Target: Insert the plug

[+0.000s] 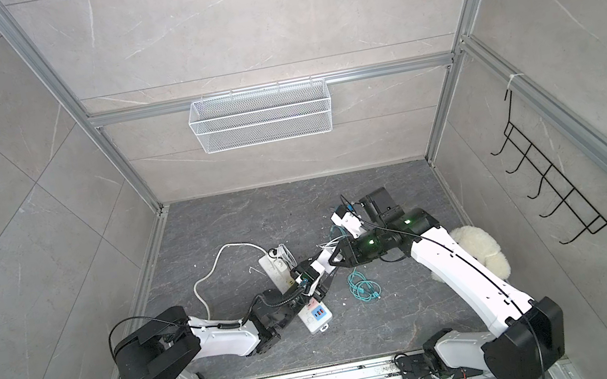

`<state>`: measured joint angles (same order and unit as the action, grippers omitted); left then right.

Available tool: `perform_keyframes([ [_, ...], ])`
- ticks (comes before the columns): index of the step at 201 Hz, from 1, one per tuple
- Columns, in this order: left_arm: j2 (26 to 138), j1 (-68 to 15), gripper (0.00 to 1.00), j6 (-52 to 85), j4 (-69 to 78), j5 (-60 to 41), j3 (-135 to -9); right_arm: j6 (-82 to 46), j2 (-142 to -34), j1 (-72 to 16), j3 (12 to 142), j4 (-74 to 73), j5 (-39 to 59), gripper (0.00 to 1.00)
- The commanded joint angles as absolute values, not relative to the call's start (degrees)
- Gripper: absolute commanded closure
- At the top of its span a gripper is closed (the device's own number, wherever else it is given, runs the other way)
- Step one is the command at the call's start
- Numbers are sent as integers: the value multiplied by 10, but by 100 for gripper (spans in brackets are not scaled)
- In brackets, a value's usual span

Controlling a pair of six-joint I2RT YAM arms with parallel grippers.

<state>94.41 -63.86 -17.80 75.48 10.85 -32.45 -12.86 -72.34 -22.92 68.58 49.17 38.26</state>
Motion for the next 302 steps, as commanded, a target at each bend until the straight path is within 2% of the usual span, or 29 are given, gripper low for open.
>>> perform_keyframes([
  [1, 936, -650, 70, -172, 798, 70, -338, -140, -730, -240, 699, 441, 414, 63],
  [102, 923, -649, 71, -160, 777, 69, -335, -118, -719, -239, 710, 431, 369, 60],
  [135, 924, -650, 71, -152, 766, 63, -341, -118, -717, -240, 705, 412, 407, 61],
  [167, 923, -650, 70, -140, 752, 55, -346, -115, -713, -240, 687, 390, 430, 72],
  [198, 924, -649, 68, -133, 697, 46, -369, -104, -712, -240, 677, 383, 446, 88],
  [211, 929, -649, 62, -131, 698, 56, -375, -102, -711, -240, 678, 386, 441, 92],
  [236, 933, -650, 35, -134, 684, 67, -387, -103, -695, -240, 677, 391, 407, 97],
  [253, 928, -649, 22, -142, 640, 76, -402, -104, -687, -240, 692, 413, 352, 100],
  [284, 906, -649, 17, -165, 551, 97, -424, -120, -675, -239, 715, 445, 220, 100],
  [302, 891, -649, 16, -176, 500, 143, -432, -132, -677, -239, 731, 463, 138, 100],
])
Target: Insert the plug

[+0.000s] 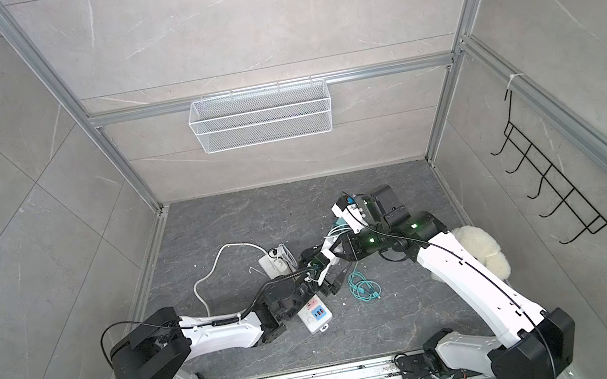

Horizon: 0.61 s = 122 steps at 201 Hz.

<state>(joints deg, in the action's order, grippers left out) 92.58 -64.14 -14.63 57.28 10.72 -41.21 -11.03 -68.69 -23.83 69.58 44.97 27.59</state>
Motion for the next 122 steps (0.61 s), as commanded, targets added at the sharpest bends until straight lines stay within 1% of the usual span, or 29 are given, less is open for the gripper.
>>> perform_keyframes([
  [1, 890, -649, 15, -177, 496, 146, -432, -133, -678, -239, 732, 464, 133, 100],
  [24, 867, -642, 15, -191, 428, 222, -440, -139, -701, -237, 759, 479, 57, 100],
  [42, 845, -634, 14, -191, 375, 267, -439, -145, -730, -236, 785, 477, 29, 100],
  [64, 812, -632, 14, -177, 319, 352, -438, -154, -781, -235, 820, 468, 8, 100],
  [86, 765, -626, 13, -114, 198, 448, -451, -170, -839, -235, 856, 453, -7, 100],
  [103, 721, -623, 13, -71, 159, 512, -429, -188, -874, -235, 881, 443, -21, 100],
  [122, 663, -599, 13, 16, 96, 540, -399, -208, -919, -243, 923, 443, -32, 100],
])
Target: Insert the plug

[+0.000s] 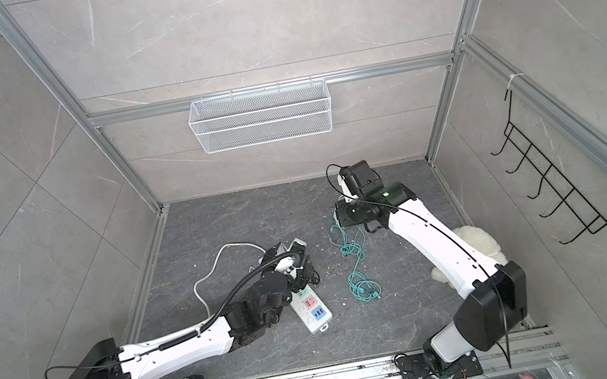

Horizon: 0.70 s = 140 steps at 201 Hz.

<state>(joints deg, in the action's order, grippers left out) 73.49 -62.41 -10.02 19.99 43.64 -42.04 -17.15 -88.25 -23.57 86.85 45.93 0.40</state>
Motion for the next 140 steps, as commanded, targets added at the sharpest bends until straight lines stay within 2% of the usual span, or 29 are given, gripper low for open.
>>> perform_keyframes([
  [1, 660, -596, 12, 23, 92, 540, -398, -208, -921, -243, 924, 443, -33, 100],
  [29, 605, -501, 15, 173, -29, 483, -381, -218, -988, -280, 994, 448, -51, 100],
  [56, 614, -389, 20, 189, -14, 381, -362, -218, -1040, -329, 1062, 470, -53, 100],
  [88, 709, -261, 30, 161, 18, 226, -405, -223, -1079, -381, 1115, 490, -10, 100],
  [114, 801, -208, 32, 151, 75, 168, -447, -233, -1095, -428, 1137, 511, -2, 100],
  [140, 881, -192, 32, 132, 104, 154, -507, -257, -1079, -479, 1108, 509, -5, 100],
])
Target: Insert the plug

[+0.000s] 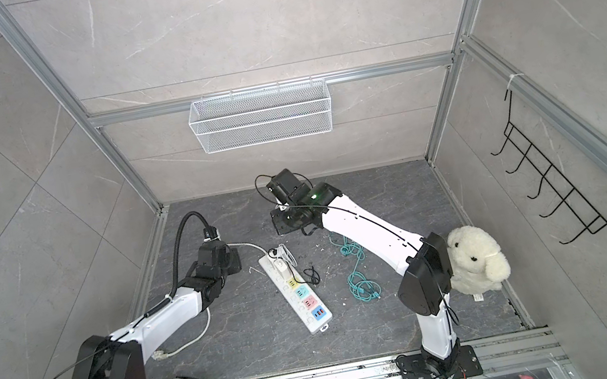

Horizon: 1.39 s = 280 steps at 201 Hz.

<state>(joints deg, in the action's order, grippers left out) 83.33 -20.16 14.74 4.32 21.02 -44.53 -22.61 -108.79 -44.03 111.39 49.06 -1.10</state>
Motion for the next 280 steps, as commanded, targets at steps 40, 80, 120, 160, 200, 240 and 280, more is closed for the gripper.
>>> perform_keyframes([
  [40, 993, -162, 34, 138, 129, 107, -611, -298, -1011, -543, 1005, 486, -31, 100],
  [80, 1122, -150, 38, 150, 55, 108, -754, -330, -926, -569, 881, 477, -32, 100],
  [120, 1176, -150, 44, 150, 18, 100, -788, -363, -823, -577, 753, 479, -13, 100],
  [160, 1166, -151, 48, 168, 15, 95, -747, -387, -710, -579, 660, 510, -30, 100],
  [200, 1135, -158, 51, 203, -58, 97, -714, -414, -643, -585, 574, 498, -26, 100],
  [240, 1099, -175, 57, 255, -88, 69, -648, -412, -634, -589, 545, 497, -29, 100],
  [280, 1007, -217, 59, 303, -46, 92, -501, -416, -672, -589, 563, 500, -40, 100],
])
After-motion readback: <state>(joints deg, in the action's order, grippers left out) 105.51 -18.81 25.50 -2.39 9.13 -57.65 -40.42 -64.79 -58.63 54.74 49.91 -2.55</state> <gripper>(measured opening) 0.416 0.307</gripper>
